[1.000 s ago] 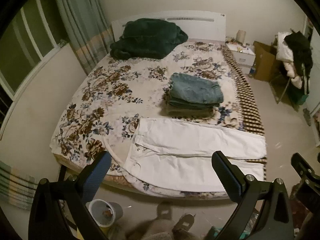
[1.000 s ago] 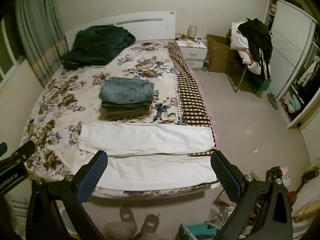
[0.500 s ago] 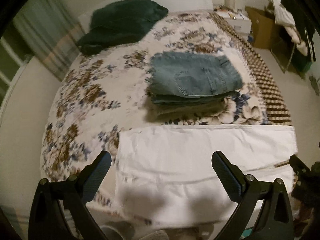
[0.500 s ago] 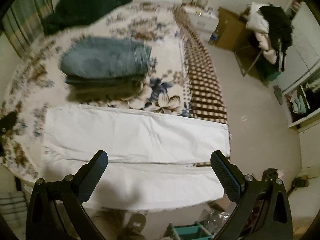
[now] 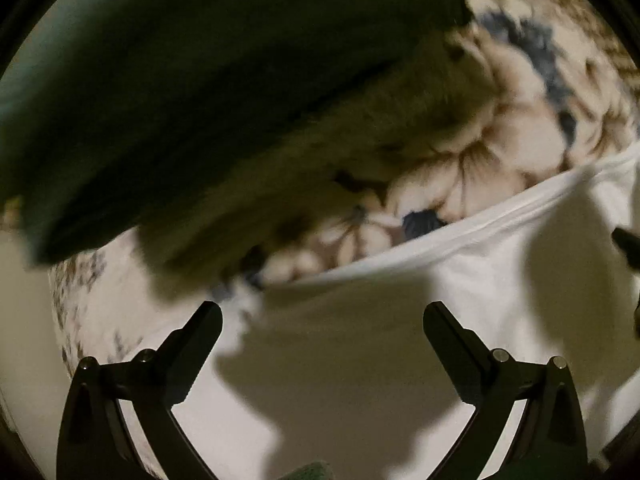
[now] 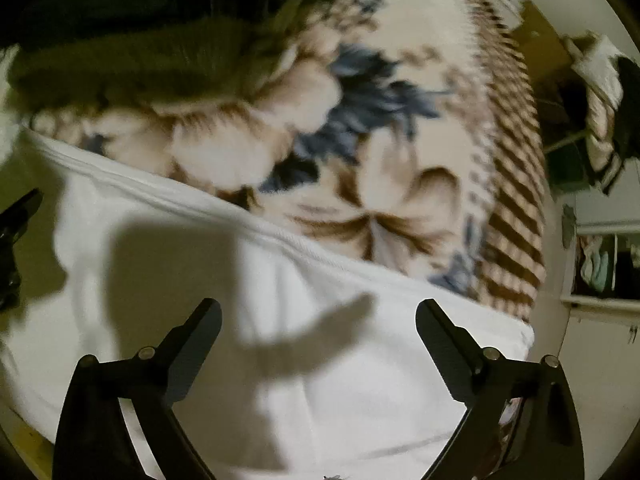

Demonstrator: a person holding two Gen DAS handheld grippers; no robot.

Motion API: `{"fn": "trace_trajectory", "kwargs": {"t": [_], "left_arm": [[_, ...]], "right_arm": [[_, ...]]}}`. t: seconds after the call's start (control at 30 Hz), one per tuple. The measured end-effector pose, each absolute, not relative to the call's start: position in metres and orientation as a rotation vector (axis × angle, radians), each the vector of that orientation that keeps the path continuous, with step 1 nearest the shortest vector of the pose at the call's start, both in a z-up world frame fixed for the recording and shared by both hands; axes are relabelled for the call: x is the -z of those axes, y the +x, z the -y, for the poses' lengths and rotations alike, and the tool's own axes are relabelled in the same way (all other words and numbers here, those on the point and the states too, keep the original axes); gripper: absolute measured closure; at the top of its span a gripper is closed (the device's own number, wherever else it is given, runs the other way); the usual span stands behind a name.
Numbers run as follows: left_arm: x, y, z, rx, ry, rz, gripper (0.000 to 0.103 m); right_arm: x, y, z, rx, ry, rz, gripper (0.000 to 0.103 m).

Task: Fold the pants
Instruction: 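Lower both grippers onto the white pants and grasp the waistband edge, then lift the pants with both grippers and fold them over onto themselves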

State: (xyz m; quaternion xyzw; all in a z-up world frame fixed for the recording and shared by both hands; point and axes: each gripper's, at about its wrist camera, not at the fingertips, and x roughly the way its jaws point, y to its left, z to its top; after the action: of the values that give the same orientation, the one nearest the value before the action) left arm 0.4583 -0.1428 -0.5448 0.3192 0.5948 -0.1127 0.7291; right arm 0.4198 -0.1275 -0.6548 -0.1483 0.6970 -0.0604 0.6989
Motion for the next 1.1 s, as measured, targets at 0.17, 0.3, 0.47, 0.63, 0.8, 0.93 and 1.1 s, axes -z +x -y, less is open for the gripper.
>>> {"fn": "trace_trajectory", "kwargs": {"t": [0.17, 0.3, 0.47, 0.63, 0.8, 0.93, 1.1], "left_arm": [[0.555, 0.464, 0.152, 0.336, 0.769, -1.248, 0.0], [0.545, 0.473, 0.149, 0.45, 0.717, -1.273, 0.028], [0.523, 0.466, 0.152, 0.584, 0.699, -1.28, 0.091], [0.488, 0.468, 0.148, 0.56, 0.637, -1.245, 0.097], [0.425, 0.459, 0.135, 0.487, 0.554, -1.176, 0.098], [0.391, 0.414, 0.113, 0.439, 0.463, -1.164, 0.098], [0.42, 0.311, 0.111, 0.375, 0.332, -1.199, 0.098]], "right_arm": [[0.685, 0.438, 0.131, 0.04, -0.347, -1.554, 0.011], [0.692, 0.443, 0.127, -0.057, -0.307, -1.563, 0.031], [0.682, 0.438, 0.119, -0.124, -0.26, -1.543, 0.086], [0.66, 0.421, 0.122, -0.096, -0.205, -1.476, 0.096], [0.626, 0.384, 0.119, -0.084, -0.189, -1.397, 0.098], [0.587, 0.331, 0.114, -0.07, -0.153, -1.336, 0.098], [0.55, 0.264, 0.103, -0.066, -0.051, -1.314, 0.098]]}}
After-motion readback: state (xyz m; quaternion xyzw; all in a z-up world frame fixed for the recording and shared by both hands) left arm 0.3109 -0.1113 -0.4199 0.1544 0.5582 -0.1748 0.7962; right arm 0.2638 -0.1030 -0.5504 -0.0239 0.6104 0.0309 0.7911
